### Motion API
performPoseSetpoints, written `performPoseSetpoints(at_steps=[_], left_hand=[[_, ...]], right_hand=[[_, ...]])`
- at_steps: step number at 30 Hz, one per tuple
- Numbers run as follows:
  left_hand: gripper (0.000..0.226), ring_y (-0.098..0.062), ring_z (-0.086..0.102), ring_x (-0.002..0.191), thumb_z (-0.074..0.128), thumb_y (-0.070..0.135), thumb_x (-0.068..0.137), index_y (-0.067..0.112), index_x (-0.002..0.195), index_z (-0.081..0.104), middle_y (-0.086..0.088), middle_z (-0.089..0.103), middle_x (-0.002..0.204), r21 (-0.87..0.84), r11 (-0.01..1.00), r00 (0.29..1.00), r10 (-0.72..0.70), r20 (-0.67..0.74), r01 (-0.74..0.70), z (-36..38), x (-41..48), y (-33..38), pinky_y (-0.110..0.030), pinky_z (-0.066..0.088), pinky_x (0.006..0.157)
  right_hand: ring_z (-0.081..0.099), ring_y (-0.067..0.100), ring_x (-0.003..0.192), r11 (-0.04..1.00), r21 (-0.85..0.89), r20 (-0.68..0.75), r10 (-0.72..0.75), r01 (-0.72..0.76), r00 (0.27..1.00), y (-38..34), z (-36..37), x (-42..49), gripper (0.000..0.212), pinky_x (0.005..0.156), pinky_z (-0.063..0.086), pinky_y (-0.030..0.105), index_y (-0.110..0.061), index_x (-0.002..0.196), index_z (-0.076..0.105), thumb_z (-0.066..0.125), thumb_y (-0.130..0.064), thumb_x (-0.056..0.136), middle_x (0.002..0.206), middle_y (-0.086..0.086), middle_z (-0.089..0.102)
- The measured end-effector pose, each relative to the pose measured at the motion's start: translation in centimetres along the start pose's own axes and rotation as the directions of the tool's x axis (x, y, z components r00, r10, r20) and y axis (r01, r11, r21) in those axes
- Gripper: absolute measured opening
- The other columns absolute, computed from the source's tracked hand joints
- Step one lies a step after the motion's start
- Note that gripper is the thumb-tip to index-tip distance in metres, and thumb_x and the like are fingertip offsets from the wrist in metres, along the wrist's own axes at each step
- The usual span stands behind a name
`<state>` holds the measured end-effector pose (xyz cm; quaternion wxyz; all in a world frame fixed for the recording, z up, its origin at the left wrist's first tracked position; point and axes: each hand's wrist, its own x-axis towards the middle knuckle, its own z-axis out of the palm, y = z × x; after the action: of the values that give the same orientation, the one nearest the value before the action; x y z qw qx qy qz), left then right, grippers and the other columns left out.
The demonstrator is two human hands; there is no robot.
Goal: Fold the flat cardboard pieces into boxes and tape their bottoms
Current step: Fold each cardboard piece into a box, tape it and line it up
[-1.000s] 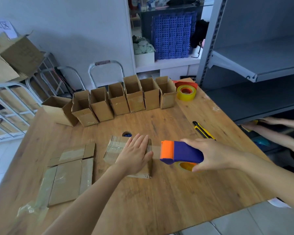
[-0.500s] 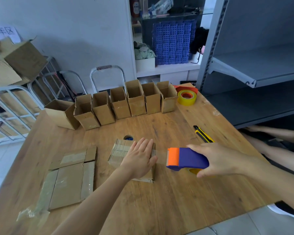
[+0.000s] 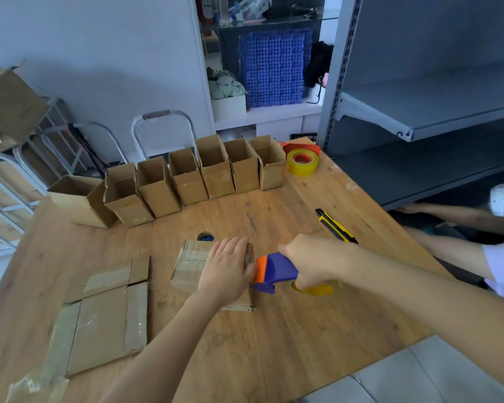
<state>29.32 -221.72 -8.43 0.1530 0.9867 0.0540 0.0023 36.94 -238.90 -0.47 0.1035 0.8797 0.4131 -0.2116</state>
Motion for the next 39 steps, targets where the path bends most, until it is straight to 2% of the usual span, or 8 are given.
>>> performPoseSetpoints(at_steps=[5, 16, 20, 28, 30, 34, 36, 39], left_hand=[[0.051, -0.015, 0.025, 0.141, 0.037, 0.038, 0.098, 0.019, 0.144, 0.033, 0.003, 0.038, 0.147, 0.006, 1.000, 1.000, 0.004, -0.015, -0.004, 0.2, 0.0, 0.1, -0.037, 0.012, 0.120], [0.047, -0.018, 0.025, 0.140, 0.034, 0.038, 0.098, 0.017, 0.141, 0.035, 0.001, 0.039, 0.145, 0.051, 0.999, 1.000, 0.012, -0.017, -0.011, 0.0, -0.2, 0.5, -0.038, 0.012, 0.120], [0.051, -0.016, 0.021, 0.143, 0.034, 0.039, 0.099, 0.018, 0.146, 0.031, 0.001, 0.035, 0.149, 0.031, 0.999, 1.000, 0.005, 0.014, -0.005, 0.0, -0.3, 0.4, -0.041, 0.012, 0.120], [0.053, -0.017, 0.016, 0.145, 0.036, 0.038, 0.099, 0.016, 0.147, 0.028, -0.001, 0.031, 0.152, 0.016, 1.000, 0.999, -0.008, 0.034, 0.008, -0.3, -0.2, 0.3, -0.041, 0.009, 0.120], [0.052, -0.017, 0.016, 0.145, 0.034, 0.038, 0.100, 0.016, 0.147, 0.029, 0.000, 0.032, 0.151, 0.020, 1.000, 0.999, -0.007, 0.040, 0.006, -0.2, -0.2, 0.4, -0.040, 0.009, 0.120], [0.047, -0.014, 0.014, 0.145, 0.028, 0.031, 0.104, 0.014, 0.148, 0.030, -0.001, 0.033, 0.153, -0.176, 0.983, 0.997, -0.035, 0.063, 0.046, -1.3, -0.3, 0.6, -0.038, 0.006, 0.120], [0.044, -0.016, 0.010, 0.147, 0.030, 0.017, 0.104, 0.013, 0.148, 0.031, -0.002, 0.032, 0.154, -0.320, 0.943, 0.994, -0.068, 0.080, 0.090, -2.6, -0.7, 0.6, -0.035, 0.005, 0.119], [0.050, -0.017, 0.009, 0.148, 0.034, -0.001, 0.100, 0.015, 0.148, 0.033, -0.003, 0.031, 0.154, -0.349, 0.932, 0.994, -0.070, 0.084, 0.095, -3.5, -1.3, 0.5, -0.032, 0.007, 0.117]], right_hand=[[0.051, 0.020, 0.057, 0.997, -0.082, 0.048, 0.016, -0.012, 0.999, -1.3, -2.0, 0.9, 0.019, 0.045, 0.035, 0.025, -0.013, 0.090, 0.056, 0.064, -0.015, 0.073, 0.079, 0.005, 0.057], [0.046, 0.021, 0.050, 0.992, 0.105, 0.117, 0.051, -0.063, 0.992, -0.2, -1.5, 0.9, 0.019, 0.046, 0.035, 0.024, -0.011, 0.081, 0.055, 0.067, -0.018, 0.069, 0.067, 0.005, 0.052], [0.046, 0.020, 0.048, 0.997, -0.064, 0.195, 0.046, -0.034, 0.980, -0.2, 1.3, 0.2, 0.020, 0.044, 0.035, 0.024, -0.013, 0.064, 0.052, 0.069, -0.015, 0.072, 0.062, 0.003, 0.051], [0.051, 0.021, 0.061, 0.952, 0.293, 0.028, 0.080, -0.084, 0.996, 3.7, 4.2, 0.5, 0.024, 0.050, 0.034, 0.027, -0.013, 0.085, 0.057, 0.067, -0.024, 0.067, 0.073, 0.002, 0.055], [0.051, 0.019, 0.059, 0.874, 0.475, -0.010, 0.122, -0.103, 0.992, 4.6, 5.3, 0.8, 0.027, 0.048, 0.035, 0.026, -0.012, 0.088, 0.059, 0.070, -0.023, 0.067, 0.069, 0.000, 0.053], [0.051, 0.011, 0.056, 0.510, 0.840, 0.085, 0.213, -0.185, 0.973, 5.4, 8.7, 1.4, 0.029, 0.051, 0.040, 0.018, -0.008, 0.093, 0.062, 0.078, -0.015, 0.070, 0.070, -0.001, 0.054], [0.059, 0.013, 0.067, 0.376, 0.894, 0.157, 0.247, -0.244, 0.956, 5.6, 10.1, 1.7, 0.032, 0.062, 0.045, 0.023, -0.011, 0.094, 0.065, 0.081, -0.021, 0.068, 0.078, 0.001, 0.063], [0.064, 0.014, 0.071, 0.200, 0.932, 0.234, 0.301, -0.301, 0.924, 6.0, 11.4, 1.9, 0.040, 0.064, 0.047, 0.025, -0.013, 0.091, 0.070, 0.081, -0.029, 0.056, 0.079, 0.001, 0.071]])
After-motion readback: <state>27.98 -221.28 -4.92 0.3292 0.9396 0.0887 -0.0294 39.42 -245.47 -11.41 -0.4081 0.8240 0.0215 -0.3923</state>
